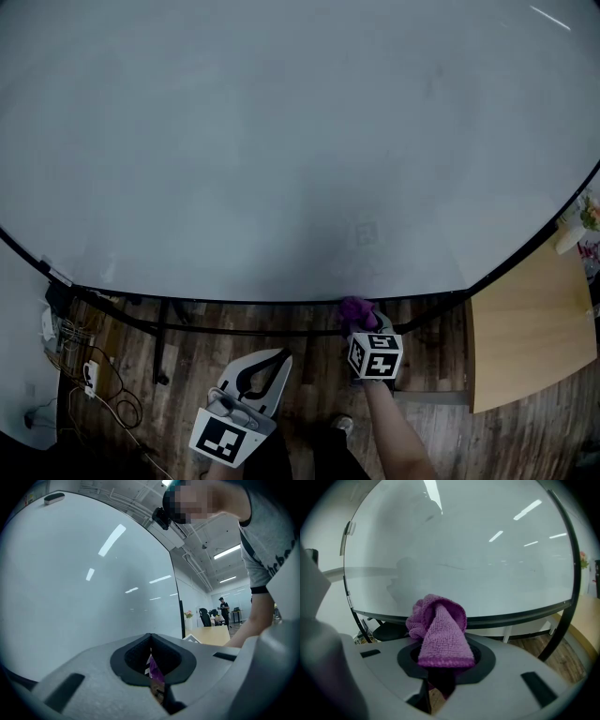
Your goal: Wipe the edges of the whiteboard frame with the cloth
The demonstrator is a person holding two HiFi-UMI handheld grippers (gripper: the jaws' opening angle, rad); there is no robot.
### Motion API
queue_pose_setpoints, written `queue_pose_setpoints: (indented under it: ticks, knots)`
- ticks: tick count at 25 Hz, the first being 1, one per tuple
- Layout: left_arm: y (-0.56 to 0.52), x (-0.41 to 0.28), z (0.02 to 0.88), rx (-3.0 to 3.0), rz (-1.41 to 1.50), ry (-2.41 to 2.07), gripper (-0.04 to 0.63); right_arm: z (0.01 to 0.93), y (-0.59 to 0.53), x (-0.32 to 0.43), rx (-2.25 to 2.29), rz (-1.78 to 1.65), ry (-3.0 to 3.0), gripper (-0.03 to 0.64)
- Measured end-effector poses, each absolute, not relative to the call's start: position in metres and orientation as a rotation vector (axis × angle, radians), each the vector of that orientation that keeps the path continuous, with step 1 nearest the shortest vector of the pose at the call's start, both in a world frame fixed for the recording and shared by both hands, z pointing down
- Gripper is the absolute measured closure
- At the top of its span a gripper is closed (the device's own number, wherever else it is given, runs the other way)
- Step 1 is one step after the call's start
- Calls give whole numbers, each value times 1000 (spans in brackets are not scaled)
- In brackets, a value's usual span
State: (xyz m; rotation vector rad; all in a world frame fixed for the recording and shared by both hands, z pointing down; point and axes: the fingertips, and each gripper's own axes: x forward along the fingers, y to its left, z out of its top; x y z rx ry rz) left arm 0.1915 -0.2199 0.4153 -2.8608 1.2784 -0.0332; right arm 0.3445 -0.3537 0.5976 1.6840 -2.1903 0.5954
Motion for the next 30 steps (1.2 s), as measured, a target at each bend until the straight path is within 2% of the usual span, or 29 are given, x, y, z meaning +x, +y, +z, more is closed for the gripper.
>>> queue_pose_setpoints:
  ticks: [17,30]
  knots:
    - [-229,293,407,-2840,9,1263,578,596,-358,451,1697,579,-2175,526]
    - [-236,341,404,-2840,-19,1237,578,597,-360,513,1759,609,-2146,526]
